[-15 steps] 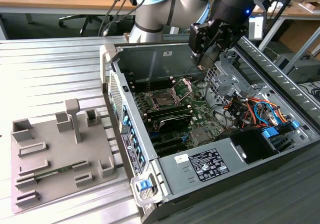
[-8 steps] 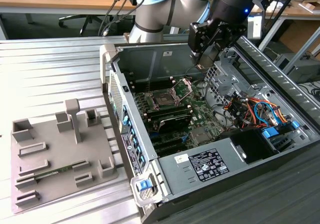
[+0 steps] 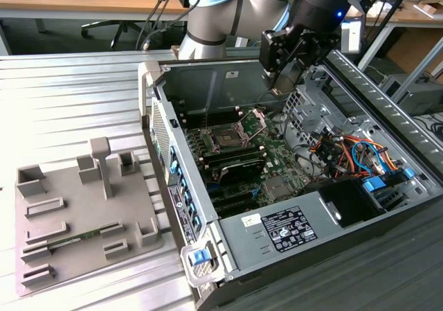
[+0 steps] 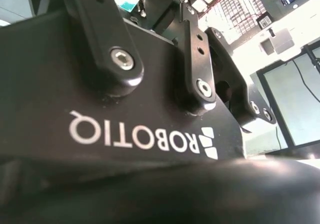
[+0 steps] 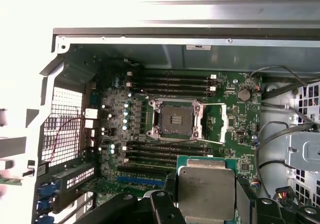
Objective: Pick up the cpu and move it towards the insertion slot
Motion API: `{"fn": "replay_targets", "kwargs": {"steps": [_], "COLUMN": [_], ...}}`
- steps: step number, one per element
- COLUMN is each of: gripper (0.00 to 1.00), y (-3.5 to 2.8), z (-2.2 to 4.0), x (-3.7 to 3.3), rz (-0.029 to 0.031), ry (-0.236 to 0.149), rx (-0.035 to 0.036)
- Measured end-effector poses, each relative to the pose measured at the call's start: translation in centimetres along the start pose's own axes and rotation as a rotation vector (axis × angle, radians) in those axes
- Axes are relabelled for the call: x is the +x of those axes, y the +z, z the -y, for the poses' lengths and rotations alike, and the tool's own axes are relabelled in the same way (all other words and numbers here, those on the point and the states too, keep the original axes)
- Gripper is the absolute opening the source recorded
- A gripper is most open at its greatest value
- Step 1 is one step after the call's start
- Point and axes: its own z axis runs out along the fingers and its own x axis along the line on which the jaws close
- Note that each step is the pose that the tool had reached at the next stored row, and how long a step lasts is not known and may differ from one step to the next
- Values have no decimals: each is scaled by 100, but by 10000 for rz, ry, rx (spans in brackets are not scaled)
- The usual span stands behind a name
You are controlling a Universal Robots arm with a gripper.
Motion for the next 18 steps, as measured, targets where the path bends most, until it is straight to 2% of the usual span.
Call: {"fn": "replay_targets", "kwargs": {"steps": [18], "gripper": [55], "y": [18], "z": [-95], "x": [-6], "rz": [0], "ry": [0], "rx": [0]}}
